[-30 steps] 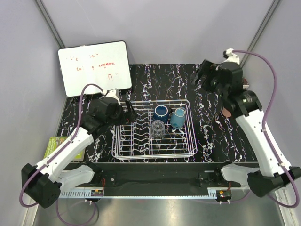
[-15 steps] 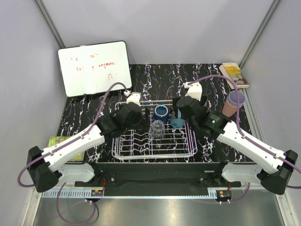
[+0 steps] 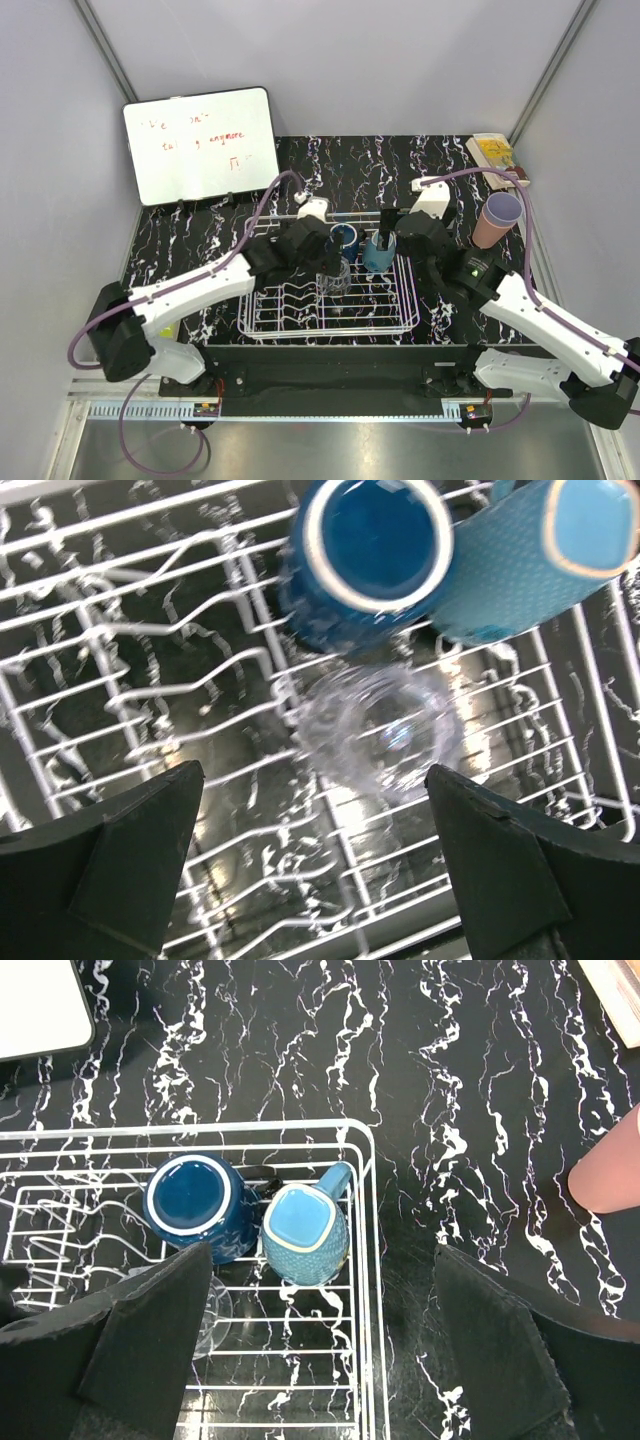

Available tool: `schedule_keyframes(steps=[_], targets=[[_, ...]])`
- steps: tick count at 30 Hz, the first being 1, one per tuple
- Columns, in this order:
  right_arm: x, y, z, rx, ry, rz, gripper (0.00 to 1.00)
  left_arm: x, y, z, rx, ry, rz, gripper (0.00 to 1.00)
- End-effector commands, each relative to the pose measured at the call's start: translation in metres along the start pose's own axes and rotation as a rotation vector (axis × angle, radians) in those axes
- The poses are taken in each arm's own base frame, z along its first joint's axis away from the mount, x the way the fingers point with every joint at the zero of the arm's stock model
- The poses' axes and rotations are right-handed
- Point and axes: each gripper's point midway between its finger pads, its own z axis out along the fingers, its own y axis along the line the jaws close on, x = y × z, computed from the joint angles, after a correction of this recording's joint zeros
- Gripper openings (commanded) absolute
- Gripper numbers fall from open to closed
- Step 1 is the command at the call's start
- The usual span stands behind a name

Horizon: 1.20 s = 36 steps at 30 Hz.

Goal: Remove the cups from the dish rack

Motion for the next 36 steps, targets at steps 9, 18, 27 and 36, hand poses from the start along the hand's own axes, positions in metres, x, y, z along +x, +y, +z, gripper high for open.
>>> schedule_keyframes(steps=[9,18,27,36], targets=[[-0.006,-0.002,-0.009,-0.019,-0.025,0.075,1.0,-0.04,-0.04,0.028,0.012,-0.07,-0.018,0.99],[0.004,0.002,-0.004,-0.018,0.001,0.07,1.0,-0.016,-0.039,0.041,0.009,-0.005,-0.032,0.99],[0.01,0.0,-0.003,-0.014,0.012,0.075,1.0,0.012,-0.04,0.048,0.025,0.057,-0.059,0.99],[0.017,0.001,-0.001,-0.012,0.024,0.083,1.0,0.031,-0.044,0.056,0.025,0.093,-0.035,0.98]])
